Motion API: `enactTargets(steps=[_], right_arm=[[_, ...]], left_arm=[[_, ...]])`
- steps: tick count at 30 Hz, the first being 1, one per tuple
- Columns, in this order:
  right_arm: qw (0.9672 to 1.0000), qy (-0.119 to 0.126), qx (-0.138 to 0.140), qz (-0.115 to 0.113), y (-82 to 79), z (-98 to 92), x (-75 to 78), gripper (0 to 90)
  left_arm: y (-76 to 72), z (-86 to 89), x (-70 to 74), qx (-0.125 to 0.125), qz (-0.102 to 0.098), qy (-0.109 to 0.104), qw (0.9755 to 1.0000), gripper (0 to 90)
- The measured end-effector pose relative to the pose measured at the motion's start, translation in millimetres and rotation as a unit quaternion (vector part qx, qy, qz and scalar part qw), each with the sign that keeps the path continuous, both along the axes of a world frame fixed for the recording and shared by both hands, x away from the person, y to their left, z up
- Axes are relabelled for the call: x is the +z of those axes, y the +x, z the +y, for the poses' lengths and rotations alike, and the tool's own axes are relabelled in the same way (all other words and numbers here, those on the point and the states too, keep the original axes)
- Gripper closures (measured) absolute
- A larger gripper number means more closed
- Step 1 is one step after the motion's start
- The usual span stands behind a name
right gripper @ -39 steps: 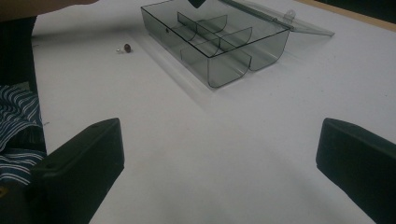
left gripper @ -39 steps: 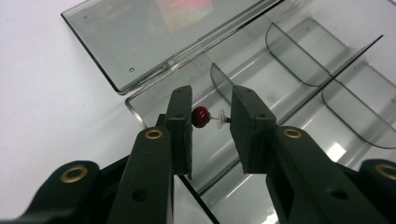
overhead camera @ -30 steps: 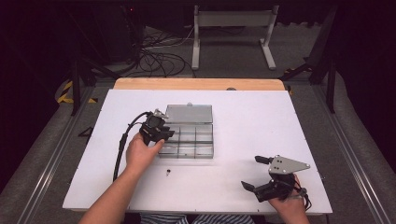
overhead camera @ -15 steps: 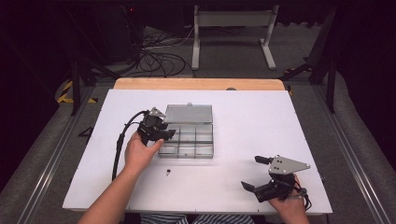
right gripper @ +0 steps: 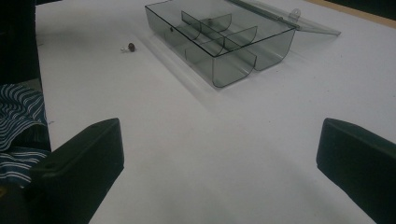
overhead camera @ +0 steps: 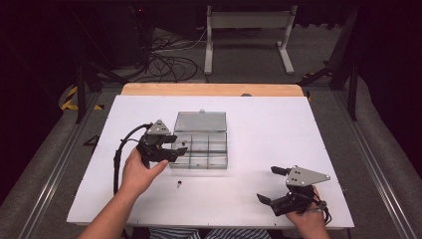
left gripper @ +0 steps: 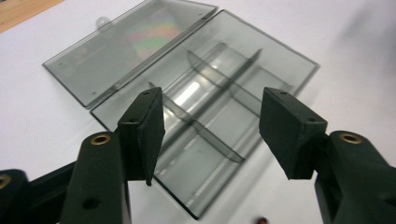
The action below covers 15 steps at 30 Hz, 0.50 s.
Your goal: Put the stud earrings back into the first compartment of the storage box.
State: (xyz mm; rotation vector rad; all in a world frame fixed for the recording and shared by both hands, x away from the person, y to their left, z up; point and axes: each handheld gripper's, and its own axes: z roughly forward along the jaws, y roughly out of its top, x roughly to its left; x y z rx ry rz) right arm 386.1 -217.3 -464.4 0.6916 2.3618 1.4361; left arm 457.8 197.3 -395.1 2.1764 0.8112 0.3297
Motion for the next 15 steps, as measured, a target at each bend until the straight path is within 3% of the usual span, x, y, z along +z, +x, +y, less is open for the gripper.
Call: enactTargets(steps=[7, 15], right_arm=[[1.0000, 0.000, 0.000, 0.000, -0.4, 0.0, 0.3, 1.6], [1.0000, 0.000, 0.002, 0.000, -0.5, 0.6, 0.1, 1.6]], left_arm=[[-18.1, 2.5, 3.0, -0.032, 0.001, -0.006, 0.9995, 39.1], [-36.0, 4.4, -4.0, -0.056, 0.009, 0.017, 0.9982, 39.2]])
